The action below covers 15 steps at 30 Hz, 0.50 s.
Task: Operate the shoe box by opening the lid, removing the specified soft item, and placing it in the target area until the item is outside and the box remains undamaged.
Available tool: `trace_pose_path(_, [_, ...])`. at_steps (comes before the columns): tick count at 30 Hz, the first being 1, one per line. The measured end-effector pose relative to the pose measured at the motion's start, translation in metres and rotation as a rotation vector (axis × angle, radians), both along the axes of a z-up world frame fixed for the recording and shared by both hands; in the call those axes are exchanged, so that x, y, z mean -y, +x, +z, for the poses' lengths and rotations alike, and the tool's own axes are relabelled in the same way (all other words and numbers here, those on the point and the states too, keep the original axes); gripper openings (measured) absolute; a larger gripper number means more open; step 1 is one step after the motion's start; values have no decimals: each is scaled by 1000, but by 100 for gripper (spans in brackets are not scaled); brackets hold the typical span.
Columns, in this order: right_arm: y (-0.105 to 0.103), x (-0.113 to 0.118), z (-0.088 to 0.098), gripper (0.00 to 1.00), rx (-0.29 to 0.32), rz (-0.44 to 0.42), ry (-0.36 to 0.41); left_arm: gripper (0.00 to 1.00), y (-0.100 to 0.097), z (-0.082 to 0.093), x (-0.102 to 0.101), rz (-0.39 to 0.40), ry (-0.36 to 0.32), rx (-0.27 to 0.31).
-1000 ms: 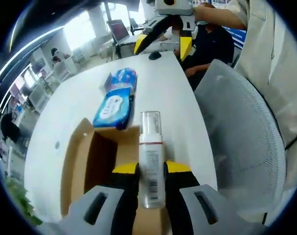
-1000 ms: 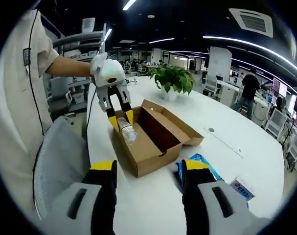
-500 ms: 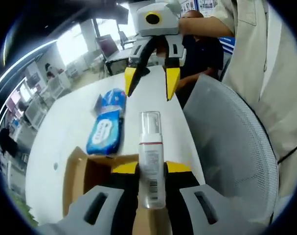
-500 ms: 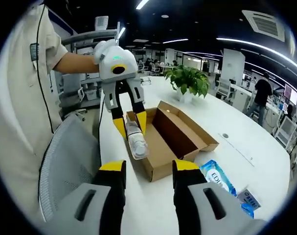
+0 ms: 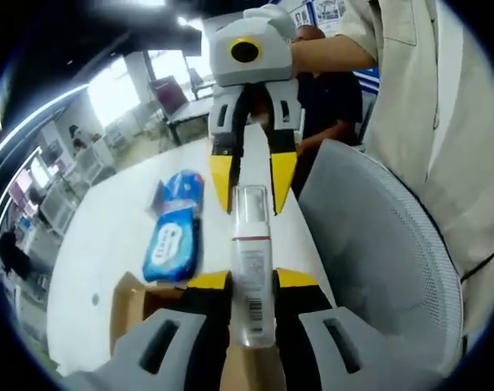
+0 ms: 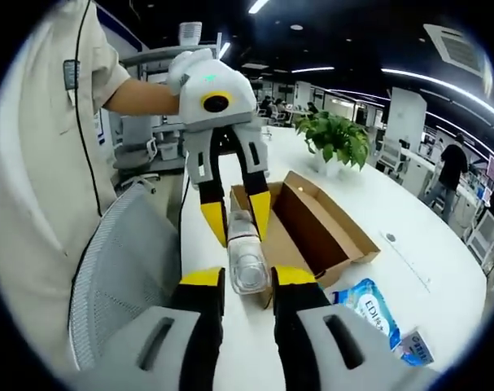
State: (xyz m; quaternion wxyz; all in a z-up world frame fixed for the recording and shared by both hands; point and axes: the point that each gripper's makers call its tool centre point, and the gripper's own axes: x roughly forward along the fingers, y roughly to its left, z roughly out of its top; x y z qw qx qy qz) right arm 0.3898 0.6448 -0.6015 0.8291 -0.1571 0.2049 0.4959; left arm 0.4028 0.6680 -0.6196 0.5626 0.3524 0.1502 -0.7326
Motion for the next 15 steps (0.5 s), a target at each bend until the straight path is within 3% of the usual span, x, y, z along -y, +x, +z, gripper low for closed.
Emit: trace_pose_path(15, [-2,-6,6,19,35,29,4,17,-7,7,8,-40,-57,12])
